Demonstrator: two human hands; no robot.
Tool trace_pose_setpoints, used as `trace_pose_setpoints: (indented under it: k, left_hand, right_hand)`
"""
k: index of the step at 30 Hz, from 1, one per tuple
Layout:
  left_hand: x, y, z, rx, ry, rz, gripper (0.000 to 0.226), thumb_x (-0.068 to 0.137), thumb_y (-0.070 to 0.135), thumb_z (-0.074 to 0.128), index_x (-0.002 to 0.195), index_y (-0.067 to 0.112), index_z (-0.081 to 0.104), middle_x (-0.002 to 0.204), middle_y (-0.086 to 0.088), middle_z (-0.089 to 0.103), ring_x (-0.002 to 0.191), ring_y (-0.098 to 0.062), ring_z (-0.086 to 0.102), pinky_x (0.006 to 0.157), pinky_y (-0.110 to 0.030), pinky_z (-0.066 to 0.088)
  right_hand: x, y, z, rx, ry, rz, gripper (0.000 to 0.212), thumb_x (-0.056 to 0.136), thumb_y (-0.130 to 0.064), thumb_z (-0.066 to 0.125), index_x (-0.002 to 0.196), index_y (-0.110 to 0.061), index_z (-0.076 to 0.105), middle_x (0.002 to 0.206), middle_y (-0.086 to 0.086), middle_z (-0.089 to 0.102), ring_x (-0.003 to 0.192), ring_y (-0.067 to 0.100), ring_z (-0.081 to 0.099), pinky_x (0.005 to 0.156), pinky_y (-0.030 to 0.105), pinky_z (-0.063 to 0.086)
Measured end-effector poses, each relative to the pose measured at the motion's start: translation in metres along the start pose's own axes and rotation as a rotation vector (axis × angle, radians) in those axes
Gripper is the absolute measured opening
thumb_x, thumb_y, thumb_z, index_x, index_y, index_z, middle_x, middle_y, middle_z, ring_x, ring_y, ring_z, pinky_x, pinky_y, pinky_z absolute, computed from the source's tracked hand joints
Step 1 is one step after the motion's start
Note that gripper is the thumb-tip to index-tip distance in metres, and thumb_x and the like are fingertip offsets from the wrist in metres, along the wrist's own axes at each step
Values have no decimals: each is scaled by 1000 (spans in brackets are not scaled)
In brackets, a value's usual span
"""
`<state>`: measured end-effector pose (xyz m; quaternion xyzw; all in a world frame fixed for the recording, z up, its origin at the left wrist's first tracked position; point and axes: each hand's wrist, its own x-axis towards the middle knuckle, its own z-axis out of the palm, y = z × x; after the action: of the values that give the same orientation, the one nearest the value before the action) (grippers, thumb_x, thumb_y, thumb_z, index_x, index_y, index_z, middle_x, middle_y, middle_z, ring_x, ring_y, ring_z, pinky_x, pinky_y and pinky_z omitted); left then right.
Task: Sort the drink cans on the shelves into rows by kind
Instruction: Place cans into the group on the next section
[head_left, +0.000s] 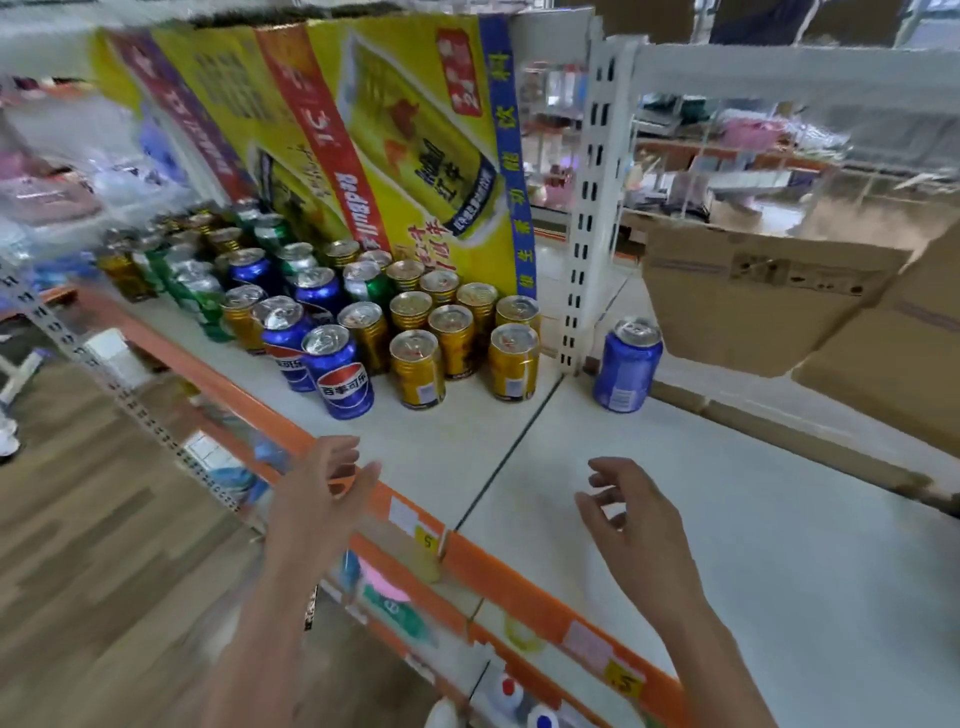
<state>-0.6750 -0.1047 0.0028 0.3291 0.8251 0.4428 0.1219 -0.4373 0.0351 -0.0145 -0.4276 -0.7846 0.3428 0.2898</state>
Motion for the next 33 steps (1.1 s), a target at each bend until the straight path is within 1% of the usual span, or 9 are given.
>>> trace_pose_setpoints:
  k: [7, 12, 16, 18, 23, 26, 28, 31, 33]
  left_hand:
    - [52, -47, -37, -38, 66, -61, 40, 86, 25, 64, 123, 13, 55, 115, -1, 62, 95, -12, 58, 72, -12, 40]
    - [96, -66, -47, -66, 62, -71, 48, 83, 27, 69, 126, 14, 53, 117, -1, 60, 96, -13, 58, 81, -28, 47]
    - [127, -74, -32, -107, -21, -63, 63, 76, 31, 76, 129, 17, 45, 123, -1, 53, 103, -14, 54, 84, -30, 46]
    - [135, -76, -18, -140, -56, -4, 68, 72, 29, 80, 129, 20, 44, 124, 1, 51, 106, -13, 52, 86, -28, 43]
    - [148, -73, 8, -253, -34, 2, 81, 64, 32, 85, 131, 21, 41, 130, 0, 52, 116, -18, 54, 95, -38, 47]
    - [150, -72, 8, -265, 6, -24, 65, 62, 30, 86, 112, 36, 46, 115, 6, 61, 102, -12, 60, 85, -29, 50]
    - [143, -65, 8, -276, 5, -23, 63, 61, 24, 87, 108, 37, 47, 105, 8, 63, 94, -9, 61, 74, -19, 49]
    - [122, -53, 18, -311, -94, -4, 68, 62, 19, 86, 116, 32, 46, 102, 13, 62, 92, -6, 60, 67, -9, 47]
    - [107, -38, 32, -301, -189, 38, 71, 62, 22, 86, 118, 36, 44, 107, 12, 61, 95, -7, 59, 78, -19, 50]
  right_hand:
    - [48, -42, 63, -8, -84, -58, 29, 89, -16, 60, 117, -19, 53, 103, -4, 58, 88, 2, 57, 65, 11, 45]
    - [89, -66, 106, 22, -73, -11, 38, 86, -16, 64, 121, -16, 50, 108, 2, 58, 90, 8, 57, 67, 10, 44]
    - [125, -90, 149, 23, -85, 68, 67, 80, -35, 71, 135, -15, 36, 126, -2, 42, 114, 14, 46, 94, 30, 44]
    - [138, -99, 169, -4, -77, 122, 82, 77, -41, 72, 140, -13, 27, 134, 1, 35, 125, 19, 39, 100, 31, 37]
    - [150, -96, 189, 9, -14, 184, 81, 74, -35, 77, 136, -11, 29, 140, 8, 37, 127, 24, 42, 98, 29, 37]
    - [144, -91, 183, 67, -15, 210, 78, 71, -34, 80, 131, -14, 35, 133, 3, 46, 121, 21, 48, 93, 25, 39]
    - [133, -89, 168, 148, 0, 233, 75, 69, -33, 81, 128, -17, 37, 125, -4, 49, 116, 15, 50, 89, 21, 40]
    - [110, -75, 136, 246, 47, 254, 74, 66, -29, 83, 126, -25, 38, 117, -14, 50, 107, 3, 48, 86, 12, 38]
    - [93, -60, 109, 244, 93, 263, 72, 64, -30, 84, 119, -31, 39, 109, -20, 50, 103, 1, 50, 78, 4, 37]
